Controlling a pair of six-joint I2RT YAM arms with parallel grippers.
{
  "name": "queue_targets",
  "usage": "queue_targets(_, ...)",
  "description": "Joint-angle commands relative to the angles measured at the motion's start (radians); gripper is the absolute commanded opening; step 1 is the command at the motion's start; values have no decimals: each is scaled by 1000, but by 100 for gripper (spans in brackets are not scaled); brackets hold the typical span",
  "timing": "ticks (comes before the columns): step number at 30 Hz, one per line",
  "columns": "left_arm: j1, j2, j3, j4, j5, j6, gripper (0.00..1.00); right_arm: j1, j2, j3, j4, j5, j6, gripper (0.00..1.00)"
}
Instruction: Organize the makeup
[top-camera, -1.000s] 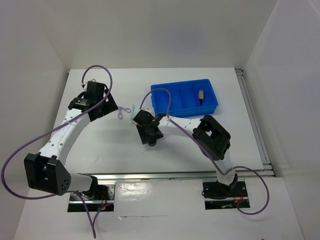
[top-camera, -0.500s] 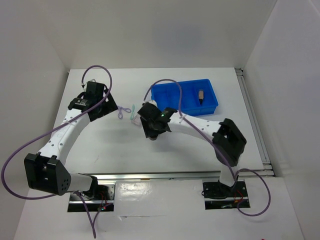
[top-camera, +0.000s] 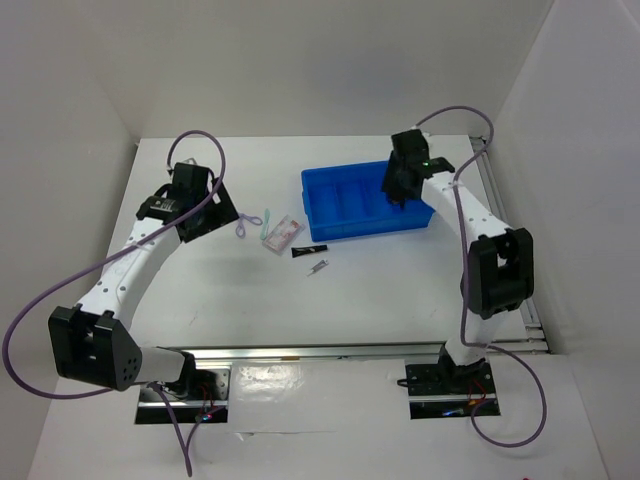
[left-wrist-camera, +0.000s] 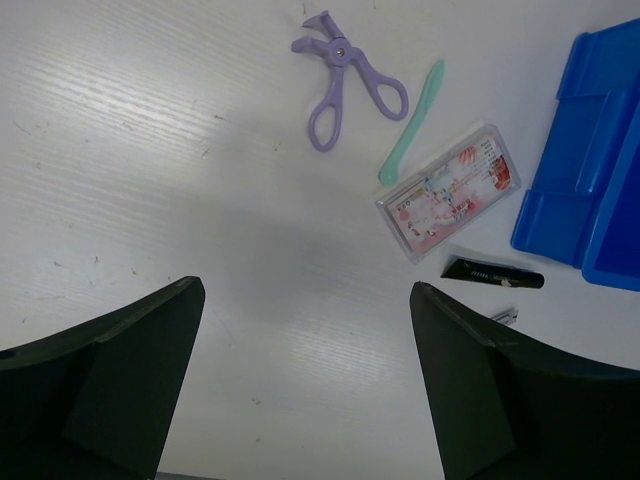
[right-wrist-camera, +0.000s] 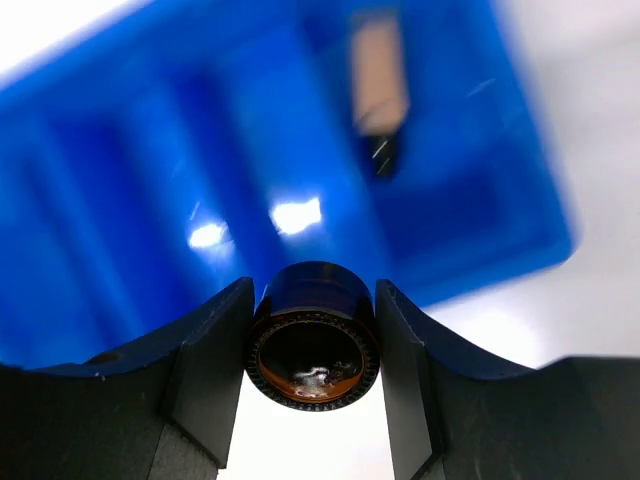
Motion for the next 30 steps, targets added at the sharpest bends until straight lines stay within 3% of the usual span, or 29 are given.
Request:
queue_targets(1,5,-26,-23,38,60,34,98,-89,68,106,78,25,2,42)
queue_targets(10,-4,-36,-33,17,87,77,98,-166,362,376,51,103,27,46)
queue_targets(14,-4,-36,-23,17,87,77,98,-176,399,408,41,82,27,57)
queue_targets(17,-4,-36,-14,8,98,77,98,-176,399,408,32,82,36,76)
queue_targets(20,-4,-27,-5,8,107,87,98,-176,363,379,32,82,36,81)
queue_targets(22,-4,-18,-5,8,107,87,98,-167,314,350,45,82,36,81)
queue_targets(25,-4,-18,-5,17,107,87,98,-118,211,282,80,80,27,70)
queue_targets(30,-4,17,-5,38,135,87,97,114,45,80,109,145,44,47)
